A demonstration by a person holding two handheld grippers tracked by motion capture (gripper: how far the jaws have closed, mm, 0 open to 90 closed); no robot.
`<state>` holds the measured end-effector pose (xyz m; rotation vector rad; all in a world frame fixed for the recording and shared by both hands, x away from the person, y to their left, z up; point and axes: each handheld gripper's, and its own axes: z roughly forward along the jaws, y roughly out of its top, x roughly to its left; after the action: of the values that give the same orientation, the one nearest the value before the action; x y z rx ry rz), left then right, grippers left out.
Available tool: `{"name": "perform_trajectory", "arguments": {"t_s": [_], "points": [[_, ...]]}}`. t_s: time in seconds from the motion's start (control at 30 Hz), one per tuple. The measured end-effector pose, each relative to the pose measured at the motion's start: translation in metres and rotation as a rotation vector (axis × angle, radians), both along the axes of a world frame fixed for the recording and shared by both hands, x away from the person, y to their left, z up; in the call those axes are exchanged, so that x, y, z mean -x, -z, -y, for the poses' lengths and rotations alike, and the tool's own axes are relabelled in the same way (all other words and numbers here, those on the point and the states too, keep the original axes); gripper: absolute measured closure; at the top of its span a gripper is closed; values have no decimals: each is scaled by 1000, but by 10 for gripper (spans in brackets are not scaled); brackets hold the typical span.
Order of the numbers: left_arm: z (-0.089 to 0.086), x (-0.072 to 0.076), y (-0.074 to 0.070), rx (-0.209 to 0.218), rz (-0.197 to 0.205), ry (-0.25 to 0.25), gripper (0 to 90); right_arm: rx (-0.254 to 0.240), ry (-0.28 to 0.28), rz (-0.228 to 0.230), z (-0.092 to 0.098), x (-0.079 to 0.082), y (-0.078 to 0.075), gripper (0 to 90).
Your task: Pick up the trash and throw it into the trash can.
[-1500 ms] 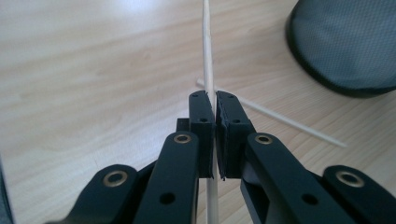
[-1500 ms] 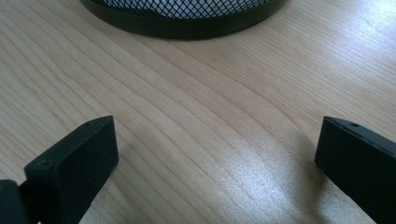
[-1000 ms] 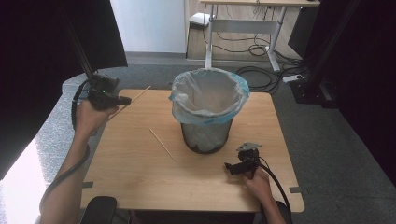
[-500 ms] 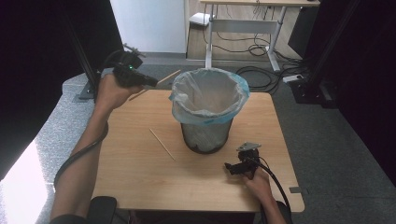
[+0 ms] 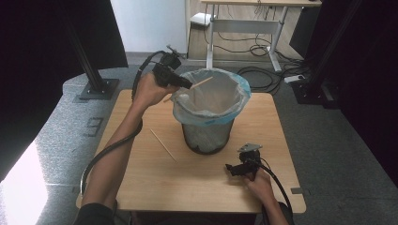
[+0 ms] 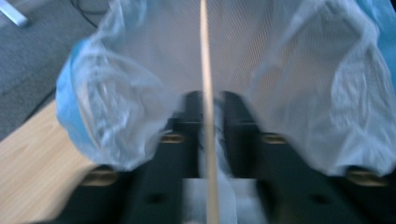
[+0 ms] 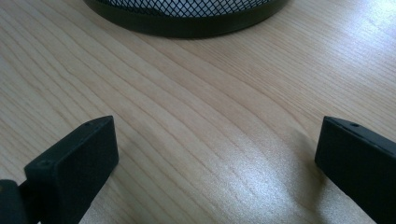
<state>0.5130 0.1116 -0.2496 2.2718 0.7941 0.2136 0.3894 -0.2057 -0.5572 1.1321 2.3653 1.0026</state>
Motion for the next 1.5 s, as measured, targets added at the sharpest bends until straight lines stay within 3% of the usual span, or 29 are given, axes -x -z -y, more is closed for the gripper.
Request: {"name": "perform_trajectory", "arguments": {"t_s": [0.03, 0.07, 0.2, 0.3, 0.4, 0.6, 0.8, 1.0, 1.3, 1.5], "points": [[0, 1, -1, -11, 26, -9, 520, 0, 0, 0, 0, 0, 0, 0], [-2, 2, -1, -17, 58, -19, 455, -1, 1, -1, 0, 0, 0, 0], [-16, 7, -3, -11, 88, -64, 230, 0, 1, -1, 0, 0, 0, 0], [-32, 11, -3, -12, 97, -103, 137, -1, 1, -1, 0, 0, 0, 0], [-50, 14, 2, 3, 100, -134, 119, -1, 1, -1, 0, 1, 0, 0], [-82, 22, 23, 22, 93, -167, 10, -2, 2, -1, 0, 1, 0, 0], [-109, 25, 54, 43, 62, -215, 0, -4, 8, 0, -1, 1, 0, 0], [-123, 29, 88, 53, 56, -240, 0, -4, 8, 0, -1, 1, 0, 0], [-132, 35, 155, 46, 70, -304, 9, -3, 7, 0, -1, 1, 0, 0], [-131, 38, 197, 45, 54, -325, 23, -5, 9, -1, -1, 1, 0, 0]]}}
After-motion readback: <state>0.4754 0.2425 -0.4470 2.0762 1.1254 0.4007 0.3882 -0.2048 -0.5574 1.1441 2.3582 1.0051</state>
